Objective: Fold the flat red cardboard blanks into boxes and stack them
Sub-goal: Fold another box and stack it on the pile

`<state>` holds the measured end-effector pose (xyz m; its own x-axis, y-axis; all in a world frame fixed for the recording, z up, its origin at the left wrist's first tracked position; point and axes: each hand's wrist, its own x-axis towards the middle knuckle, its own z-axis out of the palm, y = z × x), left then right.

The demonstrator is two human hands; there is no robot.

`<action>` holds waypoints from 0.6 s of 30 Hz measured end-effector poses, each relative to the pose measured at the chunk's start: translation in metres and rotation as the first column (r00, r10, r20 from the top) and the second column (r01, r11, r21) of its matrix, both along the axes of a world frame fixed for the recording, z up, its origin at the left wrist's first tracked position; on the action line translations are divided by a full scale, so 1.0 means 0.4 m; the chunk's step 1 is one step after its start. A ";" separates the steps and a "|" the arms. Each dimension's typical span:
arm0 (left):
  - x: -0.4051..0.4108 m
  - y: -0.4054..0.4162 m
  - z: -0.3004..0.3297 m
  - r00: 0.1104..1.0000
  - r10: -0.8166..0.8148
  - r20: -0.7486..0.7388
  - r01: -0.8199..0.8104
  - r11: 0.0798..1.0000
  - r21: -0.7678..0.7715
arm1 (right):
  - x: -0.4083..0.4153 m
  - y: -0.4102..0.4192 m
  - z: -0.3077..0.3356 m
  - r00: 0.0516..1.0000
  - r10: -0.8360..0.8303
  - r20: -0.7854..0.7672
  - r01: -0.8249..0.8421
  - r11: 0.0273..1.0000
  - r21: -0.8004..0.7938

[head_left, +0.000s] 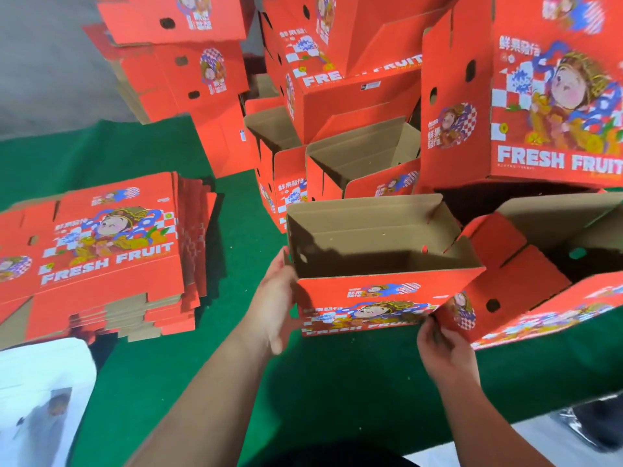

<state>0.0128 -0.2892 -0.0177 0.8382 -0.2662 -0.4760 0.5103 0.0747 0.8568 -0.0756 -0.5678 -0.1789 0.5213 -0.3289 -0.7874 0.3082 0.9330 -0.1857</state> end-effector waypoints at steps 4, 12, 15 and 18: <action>0.020 -0.002 0.025 0.991 -0.083 -0.108 0.098 0.986 0.138 | -0.025 0.007 0.005 0.994 -0.111 -0.010 0.111 0.994 0.017; 0.001 0.004 0.008 0.971 0.001 -0.240 0.022 0.995 0.092 | -0.048 0.047 -0.008 0.945 -0.325 -0.036 0.327 0.936 0.130; -0.013 0.001 -0.009 0.968 0.088 -0.236 -0.075 0.995 0.065 | -0.057 0.046 -0.024 0.930 -0.365 -0.029 0.366 0.920 0.139; -0.020 -0.012 -0.022 0.954 0.141 -0.265 -0.127 0.989 0.071 | -0.074 0.032 -0.043 0.919 -0.394 -0.019 0.393 0.913 0.111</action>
<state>0.0049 -0.2940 -0.0264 0.7039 -0.1288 -0.6985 0.7102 0.1168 0.6942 -0.1053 -0.5550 -0.1961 0.3703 -0.4196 -0.8287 0.6551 0.7505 -0.0873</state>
